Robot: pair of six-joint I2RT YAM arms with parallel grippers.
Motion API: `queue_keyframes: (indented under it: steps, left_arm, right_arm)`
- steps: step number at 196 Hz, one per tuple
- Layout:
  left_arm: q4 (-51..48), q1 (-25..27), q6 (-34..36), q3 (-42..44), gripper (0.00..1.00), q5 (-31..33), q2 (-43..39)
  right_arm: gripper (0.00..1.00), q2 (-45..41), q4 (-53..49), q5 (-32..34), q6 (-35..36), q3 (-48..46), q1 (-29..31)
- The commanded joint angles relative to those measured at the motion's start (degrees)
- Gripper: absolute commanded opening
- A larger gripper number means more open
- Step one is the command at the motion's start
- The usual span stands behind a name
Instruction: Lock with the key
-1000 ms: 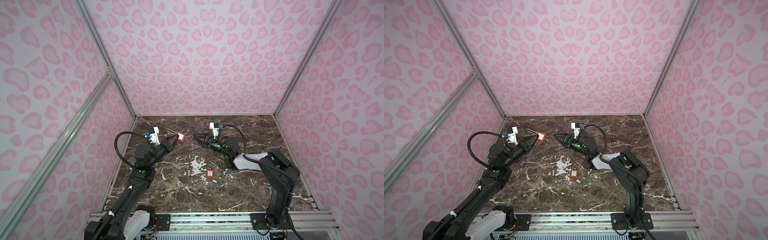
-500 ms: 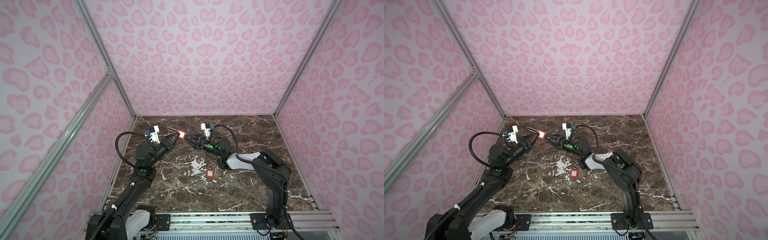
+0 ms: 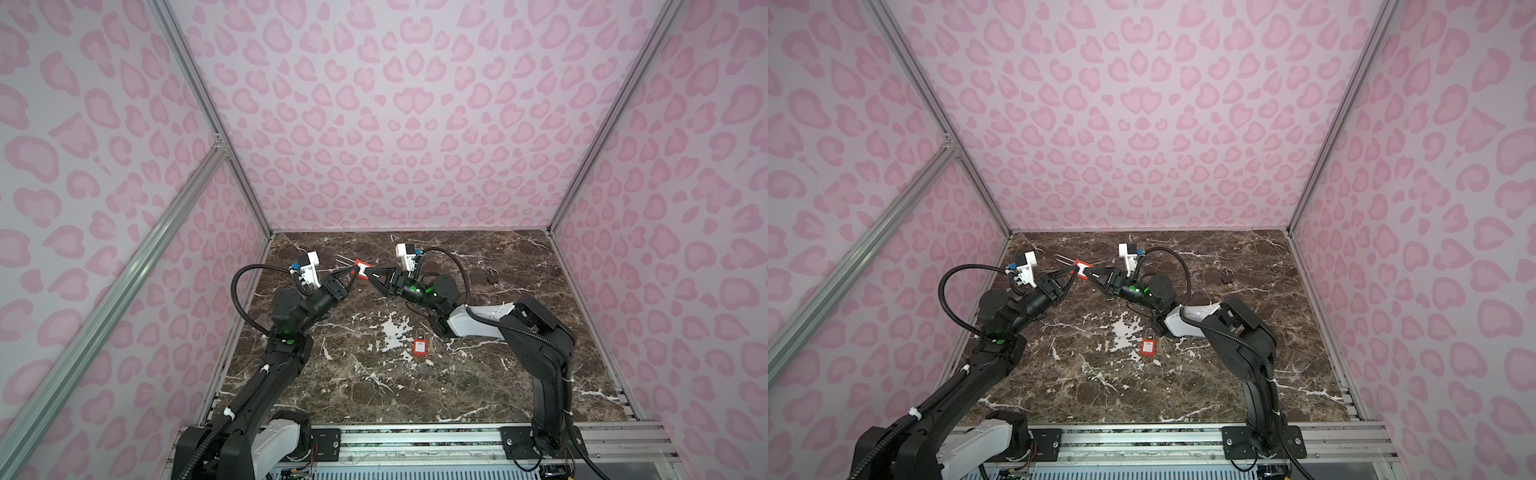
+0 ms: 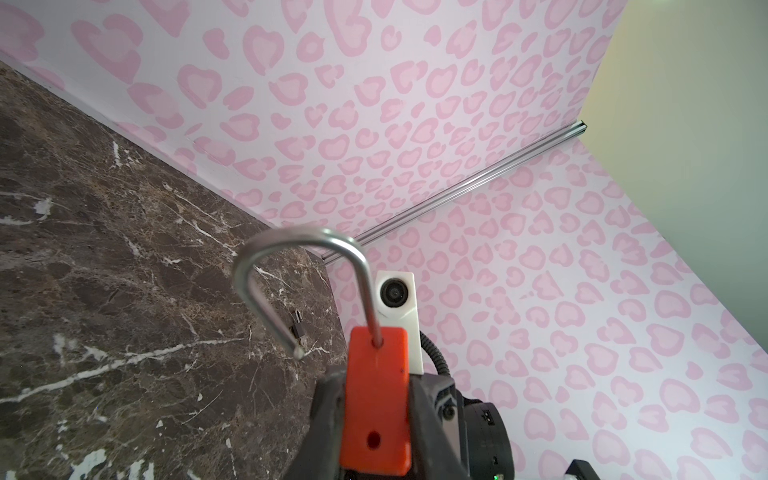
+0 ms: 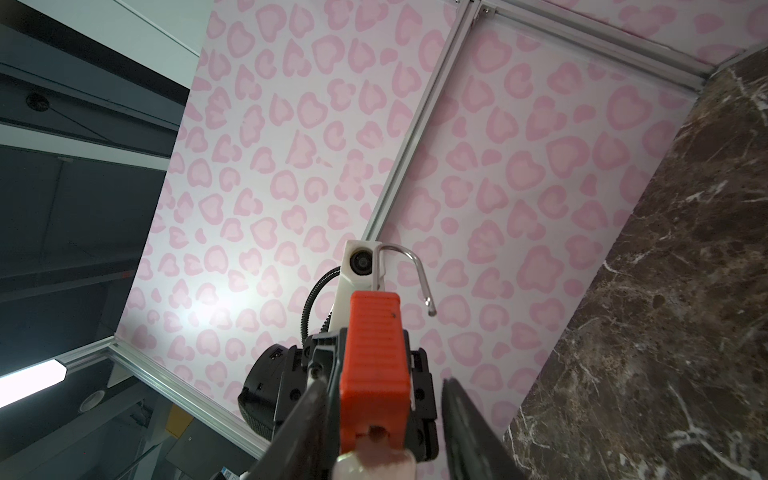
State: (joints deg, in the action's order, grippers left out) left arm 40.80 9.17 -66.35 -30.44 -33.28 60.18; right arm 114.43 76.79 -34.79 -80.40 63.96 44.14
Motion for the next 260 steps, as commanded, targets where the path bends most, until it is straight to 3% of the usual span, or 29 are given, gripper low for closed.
queue_keyframes:
  steps: [1,30,46,64,88,135,171,209,260]
  left_arm:
    - [3.83,-0.04,-0.04,0.28,0.04,-0.65,-0.15]
    - [3.34,-0.03,0.23,0.50,0.11,-0.47,-0.40]
    - [3.06,-0.01,0.35,0.56,0.24,-0.30,-0.50]
    - [2.62,-0.03,0.60,0.57,0.48,-0.21,-0.51]
    - [2.32,-0.03,0.88,0.61,0.59,-0.32,-0.49]
    - [-0.69,-0.12,3.34,0.82,0.63,1.24,-2.77]
    - [-4.35,-0.55,5.34,0.00,0.64,1.34,-4.06]
    - [-5.08,-0.56,7.50,-1.89,0.64,-1.97,-3.14]
    - [-10.50,-0.47,13.24,-5.41,0.65,-4.68,-4.21]
  right_arm:
    - [0.34,0.95,2.43,-0.72,-1.07,0.71,0.07]
    - [0.21,0.96,2.83,-0.72,-1.52,0.66,0.16]
    - [0.15,0.75,3.01,-0.55,-1.54,0.33,0.12]
    - [0.10,0.49,3.01,-0.46,-1.68,0.35,-0.04]
    - [0.06,0.28,3.19,-0.56,-1.77,0.22,-0.12]
    - [0.03,-1.14,3.90,-1.18,-1.76,-1.99,-2.60]
    - [0.00,-5.95,-1.78,-3.77,3.40,-7.10,-6.50]
    - [0.00,-12.82,-13.72,-7.75,14.47,-11.49,-10.23]
    - [0.00,-21.14,-40.12,-13.30,35.02,-9.42,-11.38]
